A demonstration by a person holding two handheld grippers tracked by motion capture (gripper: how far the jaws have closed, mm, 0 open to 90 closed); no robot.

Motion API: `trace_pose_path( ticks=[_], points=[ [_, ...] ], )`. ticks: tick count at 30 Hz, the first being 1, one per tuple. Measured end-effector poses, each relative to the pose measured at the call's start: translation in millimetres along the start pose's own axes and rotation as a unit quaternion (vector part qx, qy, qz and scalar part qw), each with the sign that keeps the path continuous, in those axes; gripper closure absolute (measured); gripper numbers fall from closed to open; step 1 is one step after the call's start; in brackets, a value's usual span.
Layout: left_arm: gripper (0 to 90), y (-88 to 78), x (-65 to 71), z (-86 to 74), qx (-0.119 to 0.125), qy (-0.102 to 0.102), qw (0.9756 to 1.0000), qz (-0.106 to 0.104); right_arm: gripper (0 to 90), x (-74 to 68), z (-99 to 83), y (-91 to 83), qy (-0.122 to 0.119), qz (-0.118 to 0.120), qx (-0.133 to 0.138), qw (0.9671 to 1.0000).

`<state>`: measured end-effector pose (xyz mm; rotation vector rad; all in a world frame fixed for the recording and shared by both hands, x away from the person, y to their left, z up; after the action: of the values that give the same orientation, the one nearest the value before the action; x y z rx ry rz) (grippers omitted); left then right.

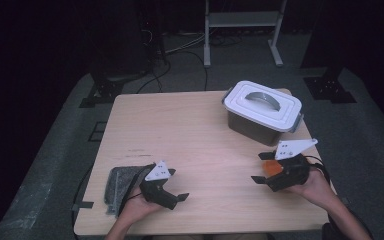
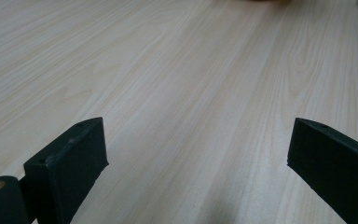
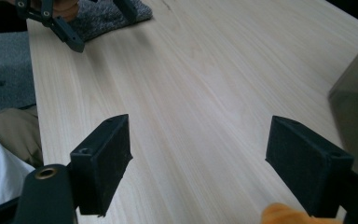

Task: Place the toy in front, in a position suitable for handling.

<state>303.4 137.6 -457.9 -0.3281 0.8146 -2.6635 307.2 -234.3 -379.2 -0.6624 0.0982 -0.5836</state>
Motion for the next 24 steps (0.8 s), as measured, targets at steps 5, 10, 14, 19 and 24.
trace_pose_path(
  ticks=[5, 10, 14, 19, 24],
  points=[
    [4.0, -0.7, -0.5, 0.2, 0.005, -0.003, 1.0, -0.001, 20.7, 7.9, -3.7, -9.6, 0.006, -0.012, 0.005, 0.9999],
    [4.0, -0.5, -0.7, 0.2, 0.008, -0.006, 1.0, -0.003, 20.7, 17.2, -11.1, -15.7, 0.015, -0.022, 0.005, 0.9996],
    [4.0, 0.2, -0.9, -0.2, 0.005, -0.007, 1.0, -0.004, 20.8, 23.6, -19.3, -19.9, 0.027, -0.031, 0.005, 0.9991],
    [4.1, 0.3, -0.9, -0.1, 0.004, -0.007, 1.0, -0.005, 21.2, 29.6, -28.7, -24.5, 0.037, -0.044, 0.007, 0.9983],
    [4.1, -0.1, -1.0, -0.2, 0.005, -0.007, 1.0, -0.004, 21.4, 37.7, -38.6, -28.0, 0.048, -0.061, 0.008, 0.997]
  ],
)
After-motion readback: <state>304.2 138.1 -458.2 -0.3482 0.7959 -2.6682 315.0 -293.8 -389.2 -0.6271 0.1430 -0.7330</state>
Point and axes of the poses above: each handheld gripper's, and its own axes: y roughly forward along the jaws, z roughly out of its top, x roughly to its right, the point moved 2 cm from there along y, roughly forward along the jaws, and after that the axes turned 7 degrees about -z, right-handed, at the moved point
